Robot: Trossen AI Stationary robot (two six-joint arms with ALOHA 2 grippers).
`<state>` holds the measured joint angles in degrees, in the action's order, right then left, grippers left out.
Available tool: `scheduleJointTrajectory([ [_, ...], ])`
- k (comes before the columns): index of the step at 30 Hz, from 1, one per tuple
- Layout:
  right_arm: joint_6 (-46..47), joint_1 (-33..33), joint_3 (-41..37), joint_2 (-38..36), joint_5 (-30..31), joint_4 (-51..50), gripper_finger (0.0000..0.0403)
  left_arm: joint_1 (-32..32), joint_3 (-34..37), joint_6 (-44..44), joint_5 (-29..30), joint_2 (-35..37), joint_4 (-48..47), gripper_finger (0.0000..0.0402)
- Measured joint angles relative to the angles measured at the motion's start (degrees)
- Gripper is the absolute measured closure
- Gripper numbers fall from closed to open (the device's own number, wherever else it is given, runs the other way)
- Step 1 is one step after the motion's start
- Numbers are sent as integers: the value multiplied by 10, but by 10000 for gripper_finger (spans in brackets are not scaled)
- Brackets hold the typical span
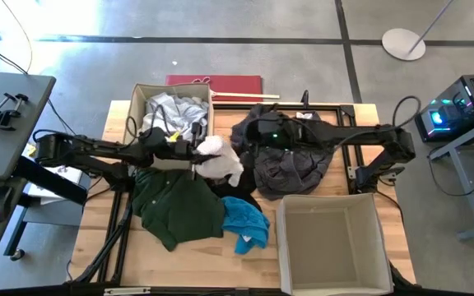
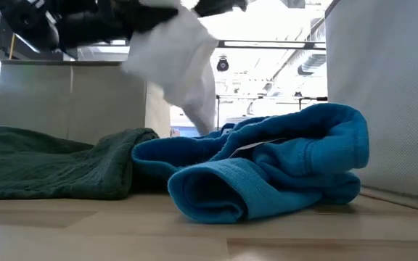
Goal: Sort clothes
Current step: Put the white underwear into the top laundry organizer
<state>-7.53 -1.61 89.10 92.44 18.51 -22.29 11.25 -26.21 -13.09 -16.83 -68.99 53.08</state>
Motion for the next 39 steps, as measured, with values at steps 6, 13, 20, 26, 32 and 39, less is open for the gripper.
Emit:
scheduleJointTrajectory([
  [6,75,33,1,-64,88,-154,258,-52,-58,-109,203,88,-113,396],
  [13,175,99,1,-71,197,-290,257,-56,-241,-222,547,145,-442,399],
  [20,242,154,1,-65,287,-336,257,76,-409,-54,606,118,-865,400],
  [26,241,179,1,-61,292,-336,256,223,-396,53,376,85,-1065,400],
  [32,242,185,1,-57,292,-344,256,306,-269,29,231,17,-971,400],
  [39,240,184,1,-54,292,-354,256,350,-231,40,234,-100,-864,378],
])
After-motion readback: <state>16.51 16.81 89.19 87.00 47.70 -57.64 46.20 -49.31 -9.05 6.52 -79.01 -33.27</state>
